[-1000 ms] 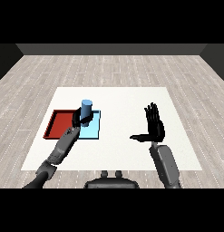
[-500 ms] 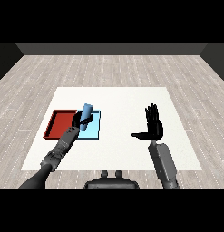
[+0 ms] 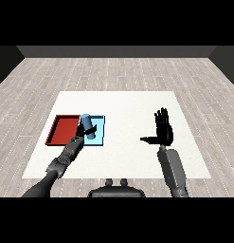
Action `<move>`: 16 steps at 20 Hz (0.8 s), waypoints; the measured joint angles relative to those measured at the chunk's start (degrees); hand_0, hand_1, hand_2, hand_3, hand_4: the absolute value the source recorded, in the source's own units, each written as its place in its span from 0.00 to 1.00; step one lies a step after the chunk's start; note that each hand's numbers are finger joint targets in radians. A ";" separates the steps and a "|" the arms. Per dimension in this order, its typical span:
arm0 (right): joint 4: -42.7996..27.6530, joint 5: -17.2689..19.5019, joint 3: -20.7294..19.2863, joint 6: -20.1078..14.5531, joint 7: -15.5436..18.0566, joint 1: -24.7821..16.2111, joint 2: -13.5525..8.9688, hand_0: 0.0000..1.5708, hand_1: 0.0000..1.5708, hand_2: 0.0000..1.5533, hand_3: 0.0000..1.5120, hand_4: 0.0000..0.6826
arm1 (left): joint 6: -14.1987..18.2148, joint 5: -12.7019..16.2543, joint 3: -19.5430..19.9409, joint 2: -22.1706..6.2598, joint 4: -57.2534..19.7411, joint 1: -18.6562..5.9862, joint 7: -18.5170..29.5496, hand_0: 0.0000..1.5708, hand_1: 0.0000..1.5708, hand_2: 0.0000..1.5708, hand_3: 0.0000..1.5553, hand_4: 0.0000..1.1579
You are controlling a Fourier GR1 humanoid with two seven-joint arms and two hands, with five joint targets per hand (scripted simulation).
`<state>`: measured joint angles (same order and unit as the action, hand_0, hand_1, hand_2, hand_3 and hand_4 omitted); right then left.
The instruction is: Pick the blue can and put it in the blue box
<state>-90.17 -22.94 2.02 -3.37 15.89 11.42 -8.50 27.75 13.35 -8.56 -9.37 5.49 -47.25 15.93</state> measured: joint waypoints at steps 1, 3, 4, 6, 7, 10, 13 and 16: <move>0.05 -0.24 -0.04 0.34 0.14 -0.07 0.12 0.00 0.00 0.00 0.00 0.00 | -0.27 -0.35 -0.18 0.02 -1.01 -0.48 -1.01 0.00 0.00 0.00 0.00 0.31; 0.18 -0.73 -0.68 1.00 -0.14 0.28 -0.40 0.00 0.00 0.00 0.00 0.00 | -0.22 -1.46 -0.94 0.05 -2.65 -1.12 -2.85 0.00 0.00 0.00 0.00 0.00; -0.56 -0.84 -0.86 0.71 -0.79 0.46 -0.53 0.00 0.00 0.00 0.00 0.00 | 0.50 -2.08 -1.39 0.04 -3.21 -1.27 -3.22 0.00 0.00 0.00 0.00 0.00; -1.06 -0.86 -0.96 1.22 -0.44 -0.03 -0.60 0.00 0.00 0.00 0.00 0.00 | 2.03 -2.87 -1.86 -0.25 -3.87 -1.94 -4.20 0.00 0.00 0.00 0.00 0.00; -0.57 -0.59 -1.12 1.33 -0.24 0.29 -0.67 0.00 0.00 0.00 0.00 0.00 | 2.43 -2.95 -1.75 -0.60 -3.69 -2.02 -4.32 0.00 0.00 0.00 0.00 0.00; -0.28 -0.14 -0.99 1.76 0.31 0.31 -0.47 0.00 0.00 0.00 0.00 0.00 | 5.01 -2.54 -0.88 -0.73 -3.05 -2.51 -3.90 0.00 0.00 0.00 0.00 0.00; -1.93 0.16 -0.60 1.69 -0.42 -0.51 -0.51 0.00 0.00 0.00 0.00 0.00 | 7.96 -1.21 0.93 -0.35 -0.70 -2.18 -0.57 0.00 0.00 0.00 0.00 0.00; -2.63 0.28 -0.55 2.06 -0.33 -1.31 -0.81 0.00 0.00 0.00 0.00 0.00 | 7.53 1.24 3.67 -0.90 5.47 -1.43 7.83 0.00 0.00 0.00 0.00 0.00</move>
<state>-92.80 -22.66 1.47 -1.31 15.56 10.11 -9.31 35.28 14.59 -4.90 -10.28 10.96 -48.67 23.77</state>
